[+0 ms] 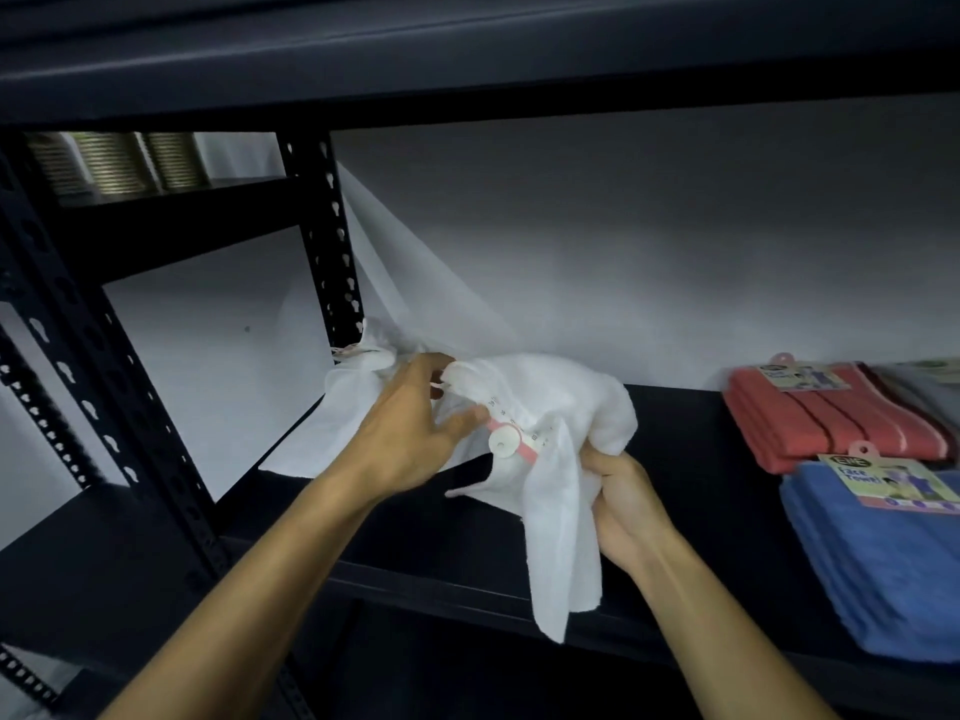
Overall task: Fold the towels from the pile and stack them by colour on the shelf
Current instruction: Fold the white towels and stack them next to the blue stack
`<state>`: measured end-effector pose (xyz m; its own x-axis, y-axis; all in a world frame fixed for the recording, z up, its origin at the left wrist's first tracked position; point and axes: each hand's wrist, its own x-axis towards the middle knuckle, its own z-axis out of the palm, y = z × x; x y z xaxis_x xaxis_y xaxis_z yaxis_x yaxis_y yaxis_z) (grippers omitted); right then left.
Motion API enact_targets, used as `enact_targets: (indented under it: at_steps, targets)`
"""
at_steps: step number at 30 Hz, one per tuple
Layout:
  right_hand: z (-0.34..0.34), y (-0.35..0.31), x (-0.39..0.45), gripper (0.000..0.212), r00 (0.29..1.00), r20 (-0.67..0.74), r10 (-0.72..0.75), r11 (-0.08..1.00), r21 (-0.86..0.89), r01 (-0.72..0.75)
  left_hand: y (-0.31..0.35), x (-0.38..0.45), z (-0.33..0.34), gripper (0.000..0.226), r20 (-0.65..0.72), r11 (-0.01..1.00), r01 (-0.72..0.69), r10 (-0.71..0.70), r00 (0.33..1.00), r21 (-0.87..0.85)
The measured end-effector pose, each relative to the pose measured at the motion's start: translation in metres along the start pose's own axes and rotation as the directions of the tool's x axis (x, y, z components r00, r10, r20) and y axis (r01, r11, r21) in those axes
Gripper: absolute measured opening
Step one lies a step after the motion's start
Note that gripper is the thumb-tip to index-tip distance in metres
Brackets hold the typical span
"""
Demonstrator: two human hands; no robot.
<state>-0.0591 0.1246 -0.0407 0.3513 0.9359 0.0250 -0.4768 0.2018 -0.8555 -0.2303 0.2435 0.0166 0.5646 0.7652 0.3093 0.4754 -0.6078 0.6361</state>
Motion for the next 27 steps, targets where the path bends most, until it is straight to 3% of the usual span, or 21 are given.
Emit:
enact_targets:
  at_steps: [2, 4, 6, 9, 10, 12, 14, 15, 16, 18, 19, 20, 22, 27]
  targets:
    - [0.0, 0.002, -0.004, 0.034, 1.0, -0.003, 0.01, 0.999, 0.039, -0.009, 0.007, -0.009, 0.008, 0.074, -0.114, 0.998, 0.061, -0.061, 0.992, -0.003]
    - [0.001, 0.005, -0.007, 0.037, 0.999, -0.009, 0.034, 0.998, 0.058, -0.034, 0.016, -0.016, 0.017, 0.067, -0.219, 0.987, 0.162, -0.154, 0.964, 0.02]
    - [0.002, 0.007, -0.01, 0.037, 0.998, -0.018, 0.064, 0.995, 0.076, -0.063, 0.024, -0.017, 0.024, 0.047, -0.145, 0.963, 0.271, -0.27, 0.952, -0.012]
    - [-0.002, 0.003, -0.014, 0.037, 0.996, -0.008, 0.094, 0.995, 0.045, -0.093, 0.028, -0.013, 0.029, 0.032, 0.038, 0.902, 0.342, -0.344, 0.938, -0.263]
    - [-0.004, 0.0, -0.013, 0.036, 0.994, -0.053, 0.093, 0.996, -0.013, -0.093, 0.029, -0.01, 0.028, 0.031, 0.059, 0.877, 0.348, -0.348, 0.935, -0.333]
    - [-0.01, -0.007, -0.009, 0.039, 0.958, -0.282, 0.053, 0.984, -0.147, -0.098, 0.034, -0.005, 0.024, 0.031, 0.063, 0.849, 0.353, -0.359, 0.931, -0.394]
    - [-0.014, -0.012, -0.007, 0.051, 0.843, -0.514, -0.155, 0.936, -0.351, -0.042, 0.038, 0.003, 0.02, 0.031, 0.034, 0.863, 0.348, -0.361, 0.932, -0.365]
    - [-0.011, -0.015, -0.009, 0.05, 0.788, -0.515, -0.337, 0.864, -0.502, 0.041, 0.04, 0.007, 0.019, 0.03, 0.019, 0.88, 0.345, -0.358, 0.933, -0.326]
    - [-0.006, -0.017, -0.013, 0.044, 0.735, -0.43, -0.524, 0.745, -0.65, 0.151, 0.041, 0.011, 0.018, 0.028, 0.009, 0.897, 0.34, -0.352, 0.936, -0.282]
    - [0.005, -0.024, -0.021, 0.027, 0.626, -0.107, -0.773, 0.393, -0.855, 0.339, 0.047, 0.018, 0.015, 0.023, 0.017, 0.926, 0.317, -0.321, 0.947, -0.204]
    - [0.009, -0.028, -0.023, 0.019, 0.581, 0.077, -0.81, 0.195, -0.9, 0.391, 0.049, 0.021, 0.014, 0.022, 0.038, 0.937, 0.301, -0.299, 0.954, -0.18]
    - [0.012, -0.031, -0.023, 0.014, 0.562, 0.237, -0.792, 0.028, -0.906, 0.422, 0.052, 0.024, 0.012, 0.021, 0.058, 0.947, 0.279, -0.273, 0.96, -0.159]
    - [0.016, -0.042, -0.017, 0.014, 0.595, 0.431, -0.679, -0.169, -0.88, 0.445, 0.059, 0.027, 0.006, 0.023, 0.089, 0.971, 0.214, -0.204, 0.975, -0.11]
    - [0.019, -0.075, 0.006, 0.045, 0.718, 0.483, -0.5, -0.349, -0.872, 0.343, 0.073, 0.037, -0.013, 0.017, 0.121, 0.998, -0.001, -0.007, 0.993, 0.066]
